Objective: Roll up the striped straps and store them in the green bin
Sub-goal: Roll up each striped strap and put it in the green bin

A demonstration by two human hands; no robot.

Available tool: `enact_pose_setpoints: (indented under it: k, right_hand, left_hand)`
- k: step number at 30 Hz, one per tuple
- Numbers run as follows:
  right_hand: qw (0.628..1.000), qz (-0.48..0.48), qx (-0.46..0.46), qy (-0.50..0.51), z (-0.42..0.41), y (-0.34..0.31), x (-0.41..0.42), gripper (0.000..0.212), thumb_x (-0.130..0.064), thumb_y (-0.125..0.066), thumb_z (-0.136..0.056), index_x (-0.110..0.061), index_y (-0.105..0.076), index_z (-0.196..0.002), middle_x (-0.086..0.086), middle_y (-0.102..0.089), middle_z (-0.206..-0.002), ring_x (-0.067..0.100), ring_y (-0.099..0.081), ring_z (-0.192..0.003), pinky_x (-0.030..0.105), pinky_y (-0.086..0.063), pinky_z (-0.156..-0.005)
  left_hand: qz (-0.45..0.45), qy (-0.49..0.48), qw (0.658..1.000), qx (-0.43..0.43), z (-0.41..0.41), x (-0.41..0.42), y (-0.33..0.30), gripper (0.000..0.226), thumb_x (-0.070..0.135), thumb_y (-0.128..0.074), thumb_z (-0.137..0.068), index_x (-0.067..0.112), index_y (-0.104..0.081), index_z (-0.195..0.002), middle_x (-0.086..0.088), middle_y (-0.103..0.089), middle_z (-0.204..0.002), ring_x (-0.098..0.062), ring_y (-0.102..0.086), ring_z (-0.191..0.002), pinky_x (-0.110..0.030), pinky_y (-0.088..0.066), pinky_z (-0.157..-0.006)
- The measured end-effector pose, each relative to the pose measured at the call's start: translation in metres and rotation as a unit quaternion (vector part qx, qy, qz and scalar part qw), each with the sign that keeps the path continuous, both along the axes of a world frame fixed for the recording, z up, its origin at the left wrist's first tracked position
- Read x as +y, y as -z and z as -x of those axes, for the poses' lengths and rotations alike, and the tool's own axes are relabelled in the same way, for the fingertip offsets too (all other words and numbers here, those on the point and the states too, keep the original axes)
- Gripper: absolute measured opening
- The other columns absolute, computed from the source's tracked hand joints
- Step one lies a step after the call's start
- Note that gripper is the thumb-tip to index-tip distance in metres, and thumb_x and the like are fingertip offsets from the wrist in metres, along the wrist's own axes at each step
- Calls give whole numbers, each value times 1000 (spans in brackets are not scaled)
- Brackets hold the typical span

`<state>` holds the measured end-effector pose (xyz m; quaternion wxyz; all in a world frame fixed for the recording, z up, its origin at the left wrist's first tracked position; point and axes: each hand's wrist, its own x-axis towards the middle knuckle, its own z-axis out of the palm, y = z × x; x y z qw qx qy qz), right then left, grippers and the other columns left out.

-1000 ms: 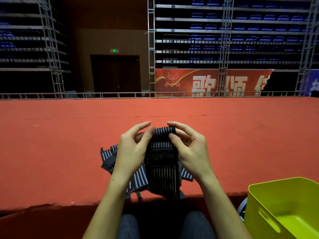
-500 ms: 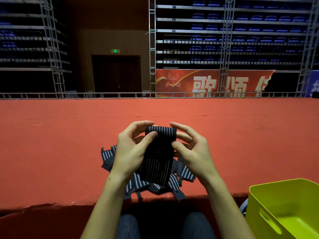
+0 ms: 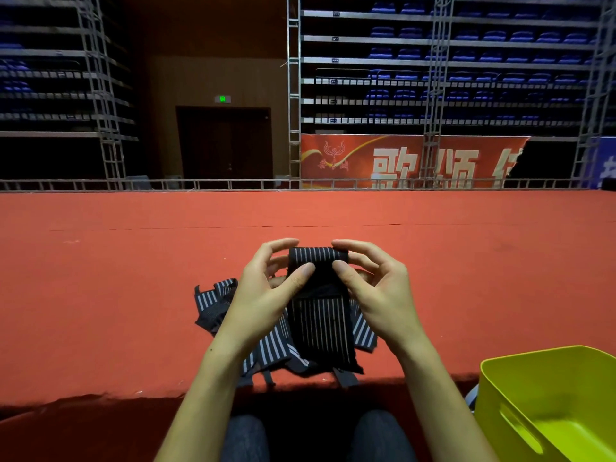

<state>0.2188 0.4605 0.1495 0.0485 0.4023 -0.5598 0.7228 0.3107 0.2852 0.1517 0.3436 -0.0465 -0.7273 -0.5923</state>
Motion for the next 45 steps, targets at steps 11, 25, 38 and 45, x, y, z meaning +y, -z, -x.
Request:
enact_pose_setpoints:
  k: [11,25,38,45]
  right_hand:
    - [999,36,28,19,0,6,-5,30,-2,-71,-100,-14,-76,-127,0,-80,-121,14,-74,-118,27,-61,-92]
    - [999,-39,-12,33,-2,8,5,49,2,-70,-99,-29,-69,-137,-3,-77,-128,21,-80,-96,40,-66,-81]
    - [980,-114,62,148,-10,11,-12,56,-29,-54,-113,-17,-37,-165,-18,-67,-134,-10,-63,-121,23,-52,-107]
    - [975,-106,74,181,-22,11,-19,52,-29,-47,-114,-16,-38,-164,-37,-56,-107,-36,-53,-93,-3,-40,-79]
  left_hand:
    - [5,10,1000,-3,4,9,-4,31,30,-61,-107,16,-66,-135,-7,-81,-117,-22,-77,-115,-55,-60,-103]
    - [42,43,998,-7,0,-2,-3,29,2,-62,-107,24,-66,-125,-7,-74,-122,-25,-72,-119,-44,-64,-92]
    - [90,10,996,6,5,18,4,31,4,-47,-113,26,-46,-134,-1,-60,-125,-3,-66,-105,-27,-59,-87]
    - [91,19,995,20,8,22,4,29,28,-51,-105,31,-43,-132,-4,-60,-126,-10,-64,-109,-28,-57,-90]
